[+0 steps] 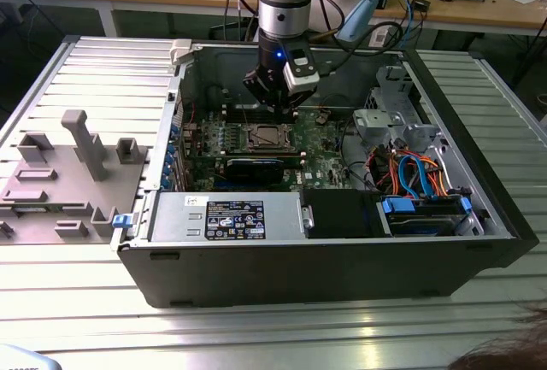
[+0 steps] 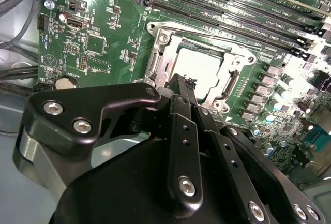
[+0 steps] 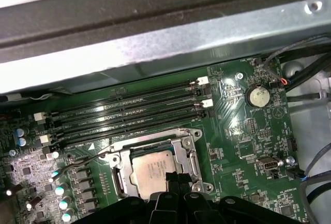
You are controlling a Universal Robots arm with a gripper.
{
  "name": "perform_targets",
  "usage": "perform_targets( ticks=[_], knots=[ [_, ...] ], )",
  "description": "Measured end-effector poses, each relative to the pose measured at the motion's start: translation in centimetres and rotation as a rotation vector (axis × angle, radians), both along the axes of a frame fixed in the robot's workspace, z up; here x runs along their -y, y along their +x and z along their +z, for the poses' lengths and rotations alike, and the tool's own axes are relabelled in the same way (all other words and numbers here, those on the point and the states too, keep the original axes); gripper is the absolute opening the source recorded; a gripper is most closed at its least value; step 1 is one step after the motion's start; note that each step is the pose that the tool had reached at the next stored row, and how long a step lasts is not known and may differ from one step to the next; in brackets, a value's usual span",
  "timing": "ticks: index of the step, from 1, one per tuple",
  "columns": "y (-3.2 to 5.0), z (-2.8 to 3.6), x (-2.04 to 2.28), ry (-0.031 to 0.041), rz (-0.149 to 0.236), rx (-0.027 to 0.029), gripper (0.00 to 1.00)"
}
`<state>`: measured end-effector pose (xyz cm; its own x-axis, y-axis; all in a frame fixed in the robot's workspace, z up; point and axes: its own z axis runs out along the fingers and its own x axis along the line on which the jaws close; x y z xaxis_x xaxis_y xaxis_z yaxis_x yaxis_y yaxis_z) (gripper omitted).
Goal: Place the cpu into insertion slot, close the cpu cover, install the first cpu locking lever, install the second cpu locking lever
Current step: 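Install the first cpu locking lever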
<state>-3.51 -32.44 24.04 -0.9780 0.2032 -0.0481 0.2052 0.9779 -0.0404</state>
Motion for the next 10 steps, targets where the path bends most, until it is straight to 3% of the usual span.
perform_targets(
  ticks=[10],
  knots=[
    [0.00, 0.00, 0.00, 0.0001, 0.025, 0.0000, 0.11]
  ],
)
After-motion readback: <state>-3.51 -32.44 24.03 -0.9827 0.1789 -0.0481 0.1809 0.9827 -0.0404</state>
